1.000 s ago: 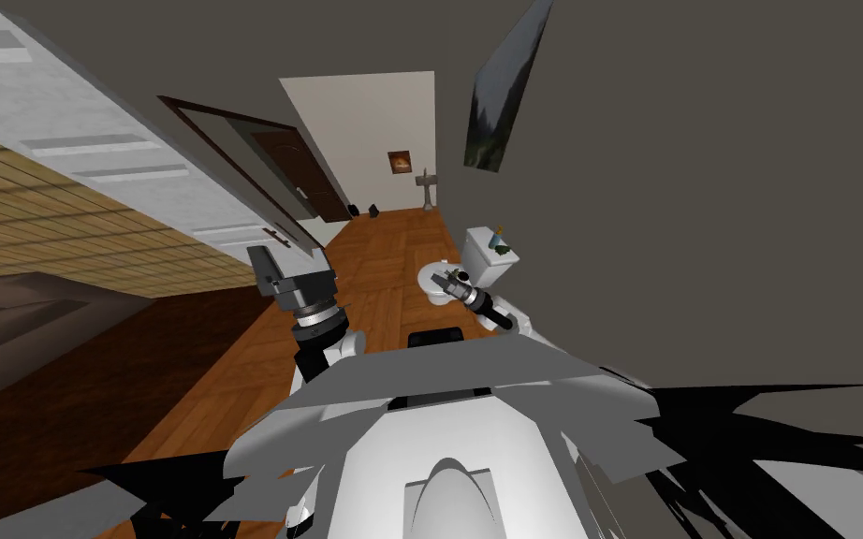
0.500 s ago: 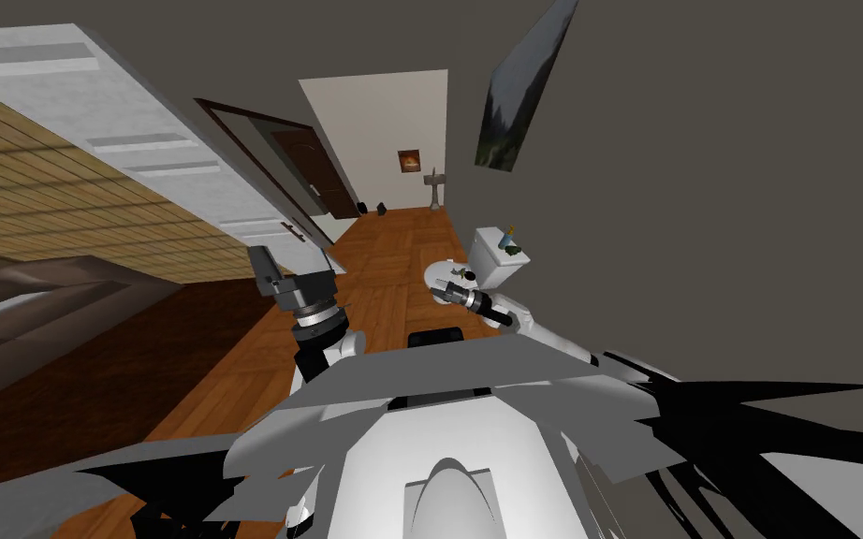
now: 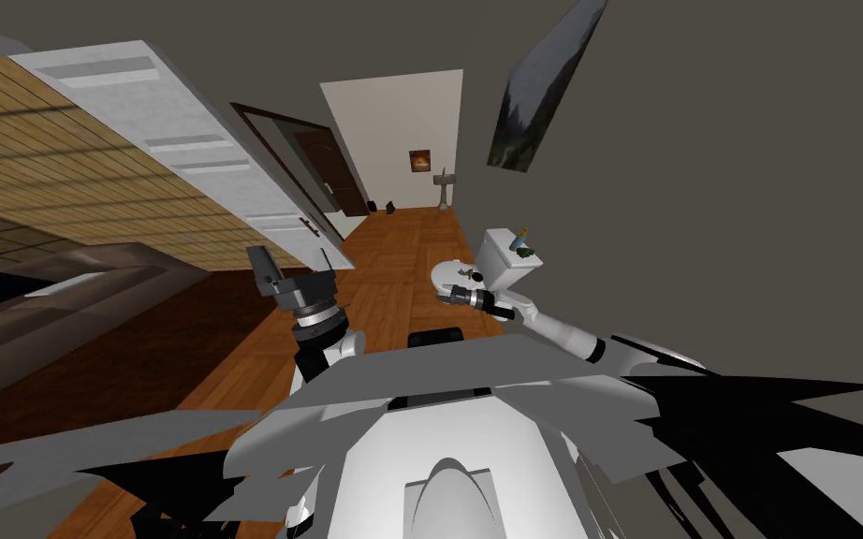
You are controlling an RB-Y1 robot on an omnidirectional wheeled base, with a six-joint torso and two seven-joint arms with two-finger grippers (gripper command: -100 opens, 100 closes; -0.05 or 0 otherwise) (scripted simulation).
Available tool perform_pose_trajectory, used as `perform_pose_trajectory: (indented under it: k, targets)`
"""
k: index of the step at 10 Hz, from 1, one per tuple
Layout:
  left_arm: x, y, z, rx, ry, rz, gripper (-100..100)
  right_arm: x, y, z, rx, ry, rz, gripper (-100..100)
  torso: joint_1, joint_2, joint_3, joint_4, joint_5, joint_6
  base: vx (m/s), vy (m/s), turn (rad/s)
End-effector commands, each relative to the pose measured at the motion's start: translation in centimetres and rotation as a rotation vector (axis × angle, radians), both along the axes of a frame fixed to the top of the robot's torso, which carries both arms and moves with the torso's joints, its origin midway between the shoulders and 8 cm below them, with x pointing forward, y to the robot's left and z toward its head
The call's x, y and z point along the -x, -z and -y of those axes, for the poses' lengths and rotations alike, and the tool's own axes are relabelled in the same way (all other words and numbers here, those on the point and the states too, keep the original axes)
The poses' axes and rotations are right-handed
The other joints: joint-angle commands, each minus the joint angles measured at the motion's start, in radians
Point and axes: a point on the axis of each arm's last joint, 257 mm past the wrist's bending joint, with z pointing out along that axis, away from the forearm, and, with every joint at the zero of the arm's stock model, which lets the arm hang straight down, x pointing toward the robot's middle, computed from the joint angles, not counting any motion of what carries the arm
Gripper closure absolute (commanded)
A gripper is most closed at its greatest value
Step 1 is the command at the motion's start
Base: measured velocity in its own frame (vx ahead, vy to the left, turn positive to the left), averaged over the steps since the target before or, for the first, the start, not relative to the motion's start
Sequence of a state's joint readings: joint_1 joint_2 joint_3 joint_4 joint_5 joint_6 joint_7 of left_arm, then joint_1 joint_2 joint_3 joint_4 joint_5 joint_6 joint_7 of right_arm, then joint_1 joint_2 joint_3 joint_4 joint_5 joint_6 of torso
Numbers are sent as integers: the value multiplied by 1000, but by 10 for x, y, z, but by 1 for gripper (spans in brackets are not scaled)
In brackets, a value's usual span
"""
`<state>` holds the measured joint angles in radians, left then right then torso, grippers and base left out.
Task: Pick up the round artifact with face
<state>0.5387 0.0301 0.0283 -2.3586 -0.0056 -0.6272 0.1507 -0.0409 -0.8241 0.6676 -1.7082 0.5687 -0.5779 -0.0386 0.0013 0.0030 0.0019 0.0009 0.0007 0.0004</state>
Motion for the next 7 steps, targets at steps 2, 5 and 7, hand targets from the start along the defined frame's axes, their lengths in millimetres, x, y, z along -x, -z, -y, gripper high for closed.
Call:
perform_pose_trajectory:
  k: [2,5,7]
  targets:
    - [0,0,0,0,0,0,0,-4,39,36,178,-9,21,-100,-1,1,0,0,0,1,-19,38,108]
    - [0,0,0,0,0,0,0,-16,73,83,337,11,22,-100,-2,1,0,0,0,0,-13,27,100]
    - [0,0,0,0,0,0,0,-25,93,122,463,21,35,-100,-3,0,0,0,-1,1,-7,10,89]
